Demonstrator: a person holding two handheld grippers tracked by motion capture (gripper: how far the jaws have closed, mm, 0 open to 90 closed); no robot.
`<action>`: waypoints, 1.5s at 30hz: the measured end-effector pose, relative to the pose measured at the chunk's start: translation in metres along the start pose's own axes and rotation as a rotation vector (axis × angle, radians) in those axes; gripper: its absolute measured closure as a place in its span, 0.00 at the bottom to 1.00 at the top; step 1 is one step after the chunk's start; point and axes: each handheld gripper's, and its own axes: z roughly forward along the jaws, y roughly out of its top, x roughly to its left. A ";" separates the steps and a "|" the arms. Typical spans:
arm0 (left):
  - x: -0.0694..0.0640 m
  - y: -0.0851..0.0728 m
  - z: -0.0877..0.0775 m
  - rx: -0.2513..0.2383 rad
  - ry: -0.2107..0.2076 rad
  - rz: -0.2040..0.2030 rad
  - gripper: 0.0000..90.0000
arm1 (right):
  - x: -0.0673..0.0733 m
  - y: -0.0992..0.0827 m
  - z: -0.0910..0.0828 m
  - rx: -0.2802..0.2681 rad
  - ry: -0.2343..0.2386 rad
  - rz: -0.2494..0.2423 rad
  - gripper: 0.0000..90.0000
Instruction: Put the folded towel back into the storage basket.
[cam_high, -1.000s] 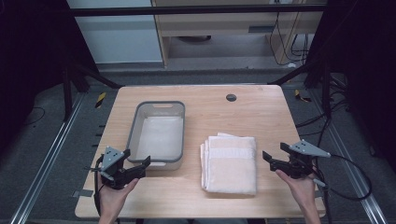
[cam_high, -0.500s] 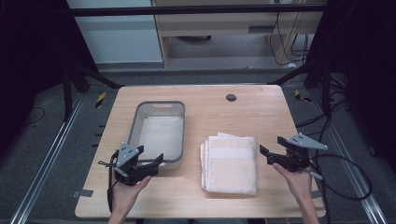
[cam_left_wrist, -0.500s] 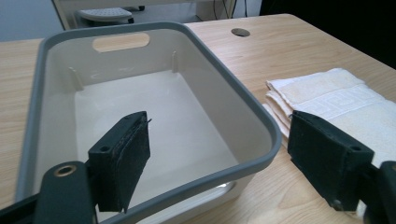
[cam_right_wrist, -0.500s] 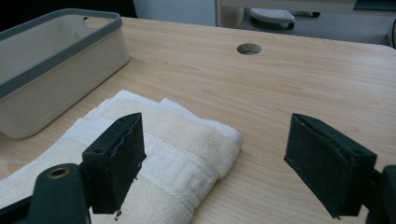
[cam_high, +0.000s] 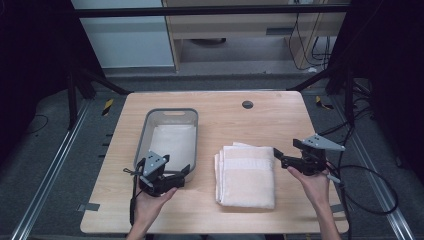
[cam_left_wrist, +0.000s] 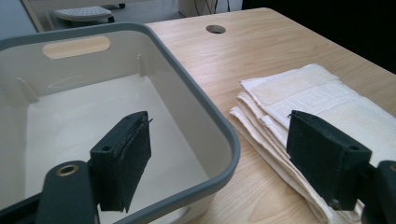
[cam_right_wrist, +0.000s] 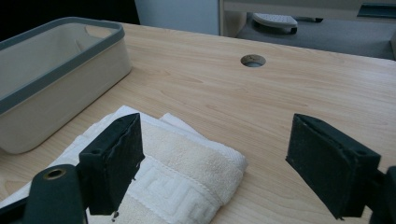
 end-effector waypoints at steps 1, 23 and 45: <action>-0.003 0.000 0.002 0.002 -0.005 0.003 0.24 | 0.000 0.000 0.002 0.000 0.000 -0.004 0.21; -0.050 -0.010 0.035 0.065 -0.086 0.087 0.27 | -0.001 -0.008 0.021 0.046 0.032 -0.031 0.23; -0.077 -0.028 0.064 0.164 -0.132 0.121 0.28 | -0.007 -0.027 0.046 0.145 0.028 -0.012 0.27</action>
